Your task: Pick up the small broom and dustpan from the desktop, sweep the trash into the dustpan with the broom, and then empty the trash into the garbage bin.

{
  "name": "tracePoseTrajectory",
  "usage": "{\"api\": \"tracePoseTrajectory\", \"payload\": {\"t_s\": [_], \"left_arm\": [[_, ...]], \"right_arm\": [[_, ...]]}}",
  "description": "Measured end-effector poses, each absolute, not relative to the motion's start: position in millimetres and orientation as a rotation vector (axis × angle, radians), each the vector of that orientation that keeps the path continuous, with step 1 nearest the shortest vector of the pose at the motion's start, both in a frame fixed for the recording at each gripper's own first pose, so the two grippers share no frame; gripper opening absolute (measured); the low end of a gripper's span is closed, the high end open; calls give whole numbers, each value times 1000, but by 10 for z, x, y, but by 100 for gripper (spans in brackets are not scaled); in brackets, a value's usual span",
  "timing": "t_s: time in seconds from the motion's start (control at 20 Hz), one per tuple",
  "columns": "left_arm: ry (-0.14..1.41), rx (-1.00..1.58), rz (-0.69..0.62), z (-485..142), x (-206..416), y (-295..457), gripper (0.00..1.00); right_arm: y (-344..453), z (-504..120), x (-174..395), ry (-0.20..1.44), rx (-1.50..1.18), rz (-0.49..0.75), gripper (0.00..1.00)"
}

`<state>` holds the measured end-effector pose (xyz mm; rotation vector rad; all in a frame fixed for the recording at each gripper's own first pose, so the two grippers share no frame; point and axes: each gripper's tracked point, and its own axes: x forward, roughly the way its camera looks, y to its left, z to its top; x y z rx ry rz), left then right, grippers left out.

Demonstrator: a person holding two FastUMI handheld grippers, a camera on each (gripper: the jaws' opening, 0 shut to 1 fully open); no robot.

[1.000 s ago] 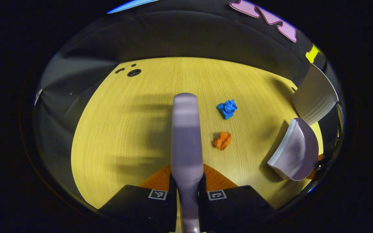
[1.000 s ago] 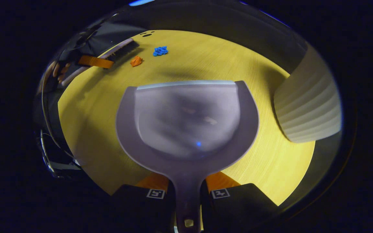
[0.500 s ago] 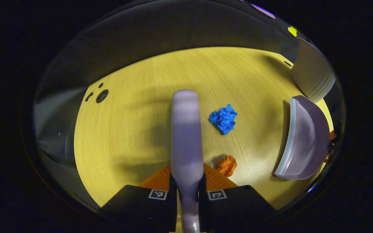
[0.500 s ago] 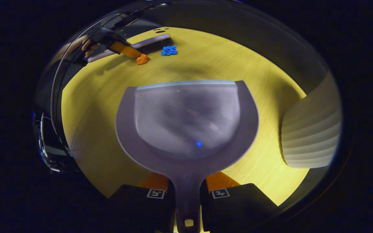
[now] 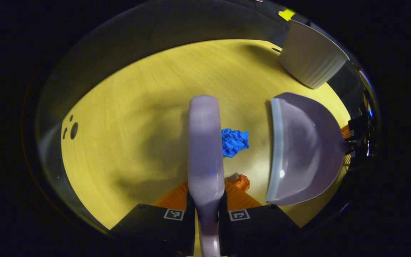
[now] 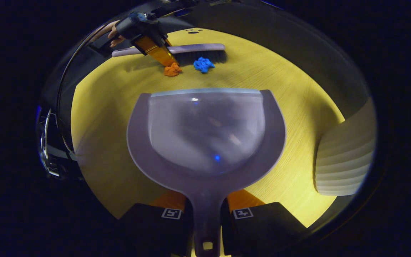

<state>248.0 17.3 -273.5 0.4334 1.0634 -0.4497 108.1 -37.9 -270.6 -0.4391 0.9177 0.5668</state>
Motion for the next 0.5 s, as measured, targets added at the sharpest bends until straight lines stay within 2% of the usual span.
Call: {"api": "tracePoseTrajectory", "payload": {"t_s": [0.05,0.1,0.2,0.3,0.35,0.4,0.45,0.5], "left_arm": [[1068,448,-471,-2762,2397,55,29],[1084,450,-496,-2804,2300,-47,31],[1086,471,-521,-2816,2171,-188,29],[1118,379,-579,-2802,1964,-361,31],[1144,343,-607,-2790,1827,-438,29],[1160,337,-624,-2772,1741,-477,32],[1163,337,-633,-2787,1711,-521,29],[1160,323,-640,-2810,1699,-558,31]], "right_arm": [[-391,-2708,1081,913,-450,571,41],[-392,-2707,1066,911,-452,573,37],[-399,-2711,1053,917,-453,571,37],[-406,-2707,1095,879,-476,567,34],[-415,-2745,1112,870,-486,560,37],[-402,-2726,1079,870,-482,557,41],[-391,-2724,1082,877,-472,555,37],[-406,-2712,1100,876,-466,551,37]]}}
